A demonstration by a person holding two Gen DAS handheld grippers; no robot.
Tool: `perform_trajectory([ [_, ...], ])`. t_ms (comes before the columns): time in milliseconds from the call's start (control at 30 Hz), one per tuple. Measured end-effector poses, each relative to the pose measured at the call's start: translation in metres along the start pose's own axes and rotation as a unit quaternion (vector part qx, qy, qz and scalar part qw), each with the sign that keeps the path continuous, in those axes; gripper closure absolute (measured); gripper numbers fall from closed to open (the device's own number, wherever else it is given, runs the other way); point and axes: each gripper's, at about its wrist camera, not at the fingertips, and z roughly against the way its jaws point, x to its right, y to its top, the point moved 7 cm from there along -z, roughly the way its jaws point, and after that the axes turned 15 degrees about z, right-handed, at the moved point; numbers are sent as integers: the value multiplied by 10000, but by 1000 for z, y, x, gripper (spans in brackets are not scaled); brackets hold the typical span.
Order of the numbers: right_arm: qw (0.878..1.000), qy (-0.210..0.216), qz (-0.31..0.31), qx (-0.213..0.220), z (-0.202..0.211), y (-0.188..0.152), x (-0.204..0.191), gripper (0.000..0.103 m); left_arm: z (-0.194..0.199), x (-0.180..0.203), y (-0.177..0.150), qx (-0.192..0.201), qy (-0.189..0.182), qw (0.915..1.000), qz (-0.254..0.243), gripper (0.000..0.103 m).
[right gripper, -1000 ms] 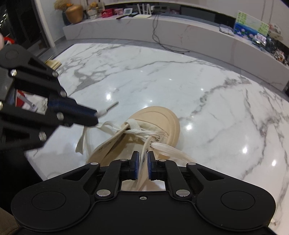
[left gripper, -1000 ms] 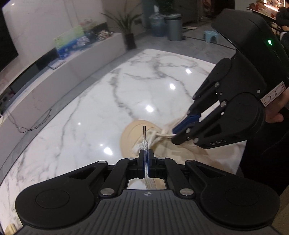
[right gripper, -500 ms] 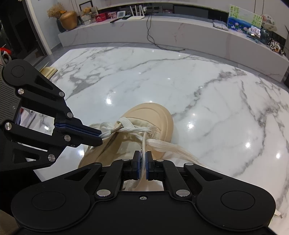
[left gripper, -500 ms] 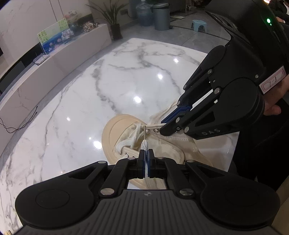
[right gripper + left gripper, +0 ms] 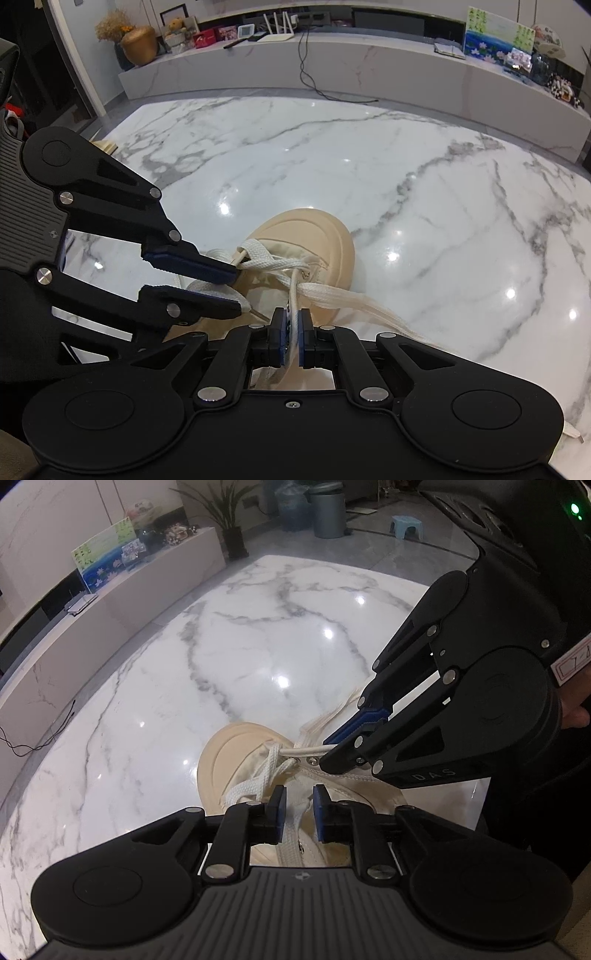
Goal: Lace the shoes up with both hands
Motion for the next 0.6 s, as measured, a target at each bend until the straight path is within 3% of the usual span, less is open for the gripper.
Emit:
perform_trajectory([
  [167,10000,8,18,5,0,0,0,99,-2,4,-2,-7,109,9996,-250,87],
  [300,10000,8,32,14,1,-1,0,99,1,12,-5,-37,245,9968,-760,72],
  [433,10000,11,24,32,1,-1,0,99,-1,18,-8,-94,380,9923,-1178,72],
  [533,10000,8,24,46,1,-2,0,99,-7,17,-7,-117,479,9917,-1186,72],
  [600,10000,10,21,52,2,-2,0,99,-11,15,-5,-165,487,9934,-1029,83],
])
